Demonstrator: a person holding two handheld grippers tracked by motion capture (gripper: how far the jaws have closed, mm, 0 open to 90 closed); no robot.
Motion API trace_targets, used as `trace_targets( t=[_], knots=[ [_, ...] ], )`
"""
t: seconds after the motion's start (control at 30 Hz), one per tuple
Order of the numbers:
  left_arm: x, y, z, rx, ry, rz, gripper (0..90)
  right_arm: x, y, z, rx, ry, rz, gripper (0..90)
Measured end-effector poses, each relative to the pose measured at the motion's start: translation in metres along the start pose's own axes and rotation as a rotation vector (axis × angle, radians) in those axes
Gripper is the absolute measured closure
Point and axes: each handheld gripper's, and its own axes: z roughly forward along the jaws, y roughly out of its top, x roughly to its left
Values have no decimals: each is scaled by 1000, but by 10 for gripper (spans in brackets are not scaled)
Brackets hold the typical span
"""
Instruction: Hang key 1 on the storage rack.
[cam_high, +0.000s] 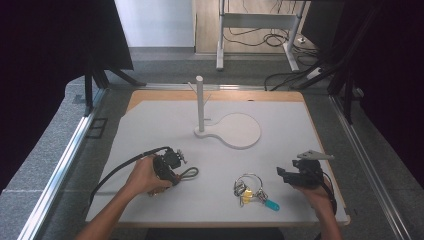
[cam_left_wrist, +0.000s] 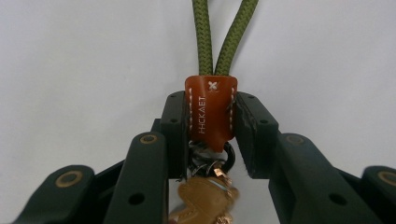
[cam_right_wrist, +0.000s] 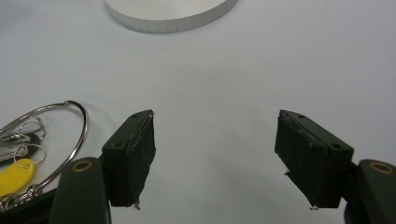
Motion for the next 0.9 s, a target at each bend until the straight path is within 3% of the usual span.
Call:
trace_targets(
  t=[0.03,0.07,0.13,0.23,0.5,0.9],
  knots=[
    [3,-1,-8,-41,-21,-8,669,-1,0,0,0,-3,4,286],
    [3,-1,-8,-41,-21,-8,669,-1,0,0,0,-3,4,286],
    [6,-3,-17,-104,-54,-38,669,-2,-1,0,0,-6,6,287],
    [14,-8,-31,-162,-83,-59,669,-2,-1,0,2,-7,8,287],
    [32,-19,-63,-278,-98,-78,669,-3,-2,2,8,-10,11,288],
    [45,-11,-79,-305,-132,-86,668,-4,-3,2,13,-6,13,290]
  ],
)
